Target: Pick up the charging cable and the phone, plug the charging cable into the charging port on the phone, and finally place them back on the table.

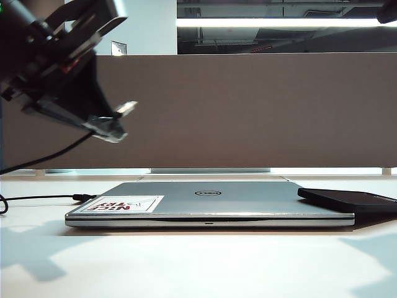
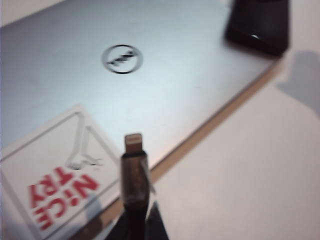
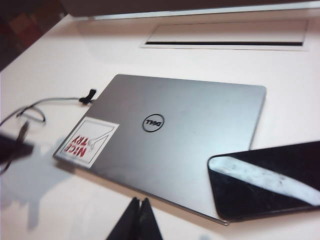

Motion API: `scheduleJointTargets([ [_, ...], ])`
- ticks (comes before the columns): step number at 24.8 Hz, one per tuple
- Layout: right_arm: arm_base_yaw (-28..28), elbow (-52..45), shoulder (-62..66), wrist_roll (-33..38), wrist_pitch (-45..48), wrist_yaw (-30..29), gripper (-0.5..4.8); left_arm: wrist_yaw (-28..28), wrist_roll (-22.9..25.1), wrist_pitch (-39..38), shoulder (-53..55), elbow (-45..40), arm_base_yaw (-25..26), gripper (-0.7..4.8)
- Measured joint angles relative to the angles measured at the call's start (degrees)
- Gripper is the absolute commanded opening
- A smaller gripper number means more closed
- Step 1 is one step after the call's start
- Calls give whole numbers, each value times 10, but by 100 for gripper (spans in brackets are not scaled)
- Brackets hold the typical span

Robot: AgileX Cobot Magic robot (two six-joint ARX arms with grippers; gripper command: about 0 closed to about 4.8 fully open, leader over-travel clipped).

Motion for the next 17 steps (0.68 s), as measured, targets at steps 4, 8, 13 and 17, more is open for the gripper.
scheduleJointTargets([
  [4, -62, -19, 0, 45, 1, -37, -4, 2, -4, 13, 0, 0, -24, -6],
  [8, -129, -59, 1, 99, 3, -89, -4, 2, -21, 40, 2, 0, -34, -6],
  [13, -178, -94, 1, 184, 7, -98, 78, 1, -25, 41, 3, 0, -34, -6],
  [17, -213, -98, 20, 219, 20, -103, 315, 0, -25, 42, 3, 0, -34, -6],
])
